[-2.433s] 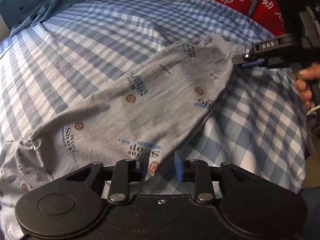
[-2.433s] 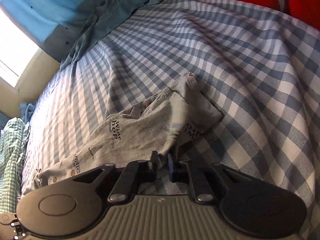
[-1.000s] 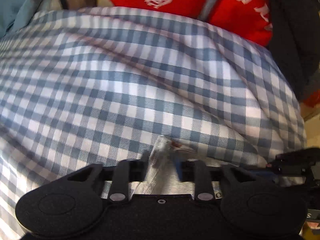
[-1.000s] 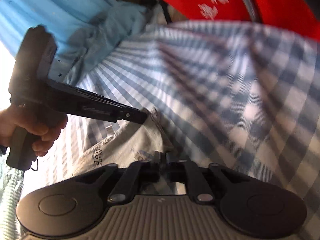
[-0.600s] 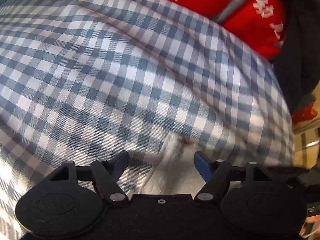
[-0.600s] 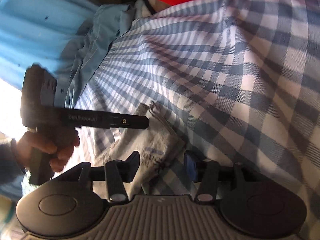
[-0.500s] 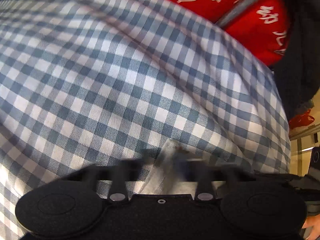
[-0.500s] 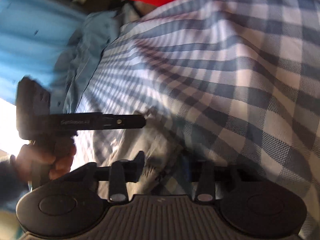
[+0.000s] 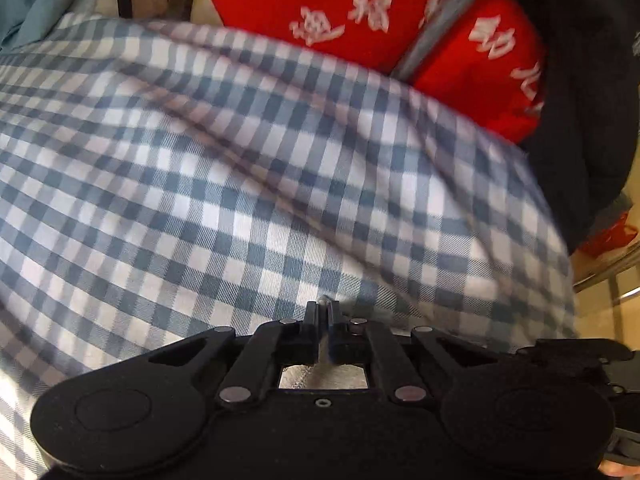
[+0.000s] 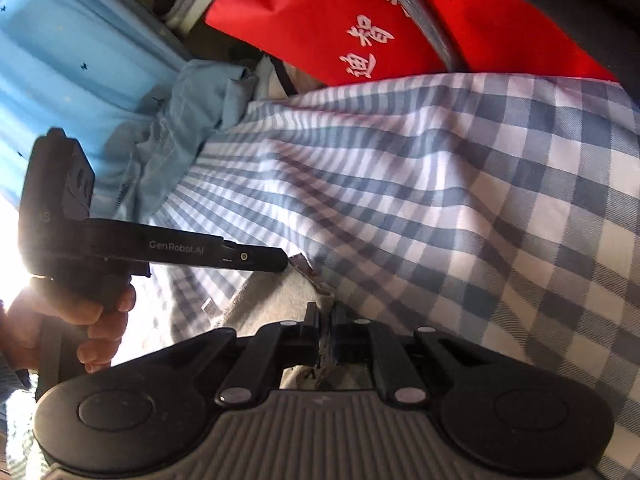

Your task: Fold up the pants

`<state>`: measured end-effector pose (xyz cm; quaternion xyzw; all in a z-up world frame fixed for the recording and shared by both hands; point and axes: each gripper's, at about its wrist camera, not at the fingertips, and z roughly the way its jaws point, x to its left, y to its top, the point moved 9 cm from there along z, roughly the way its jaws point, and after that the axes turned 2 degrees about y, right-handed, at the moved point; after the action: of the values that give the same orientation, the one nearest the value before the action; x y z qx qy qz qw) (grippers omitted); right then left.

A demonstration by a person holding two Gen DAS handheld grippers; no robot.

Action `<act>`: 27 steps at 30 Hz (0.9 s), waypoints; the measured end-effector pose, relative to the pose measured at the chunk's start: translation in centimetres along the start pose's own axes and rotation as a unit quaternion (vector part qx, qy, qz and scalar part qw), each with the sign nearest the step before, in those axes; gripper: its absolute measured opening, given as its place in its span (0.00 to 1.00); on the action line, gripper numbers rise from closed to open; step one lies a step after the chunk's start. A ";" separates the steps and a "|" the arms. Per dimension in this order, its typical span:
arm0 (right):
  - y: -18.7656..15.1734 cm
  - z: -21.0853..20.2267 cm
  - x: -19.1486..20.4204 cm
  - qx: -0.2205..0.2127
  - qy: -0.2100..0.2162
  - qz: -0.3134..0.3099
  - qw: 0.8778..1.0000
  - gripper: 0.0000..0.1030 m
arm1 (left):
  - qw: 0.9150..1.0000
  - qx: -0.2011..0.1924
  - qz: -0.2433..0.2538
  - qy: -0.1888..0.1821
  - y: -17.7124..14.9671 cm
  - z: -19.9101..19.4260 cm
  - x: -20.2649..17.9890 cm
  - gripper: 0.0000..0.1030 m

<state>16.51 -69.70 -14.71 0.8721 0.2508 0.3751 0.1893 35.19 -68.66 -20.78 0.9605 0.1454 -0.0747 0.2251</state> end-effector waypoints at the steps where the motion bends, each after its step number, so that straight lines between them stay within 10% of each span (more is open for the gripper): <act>1: -0.1 0.3 -0.2 0.004 -0.004 0.001 1.000 0.05 | 1.000 0.003 -0.001 0.006 -0.3 0.7 0.0 0.03; 4: -0.8 1.1 -0.7 0.022 -0.020 -0.016 0.999 0.05 | 0.999 -0.020 -0.025 0.009 -0.7 1.1 0.3 0.12; 9: -1.2 0.3 -0.1 0.033 -0.038 -0.071 0.996 0.23 | 0.994 -0.072 -0.079 0.012 -1.3 -2.6 1.3 0.55; 12: -1.6 -0.7 1.5 0.030 -0.052 -0.141 0.988 0.59 | 0.982 -0.132 -0.121 0.052 -2.9 -7.0 2.5 0.88; 18: -5.2 -1.3 7.2 0.038 -0.061 -0.294 0.953 0.87 | 0.940 -0.195 -0.220 0.173 -13.7 -16.3 5.9 0.99; 27: -16.0 0.6 15.9 0.123 0.013 -0.384 0.915 0.93 | 0.858 -0.125 -0.410 0.284 -39.3 -24.9 11.4 0.99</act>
<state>21.64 -47.74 -14.53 0.7201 0.6129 0.2513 0.2067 35.61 -20.89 -17.23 0.7572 0.5917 0.1347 0.2416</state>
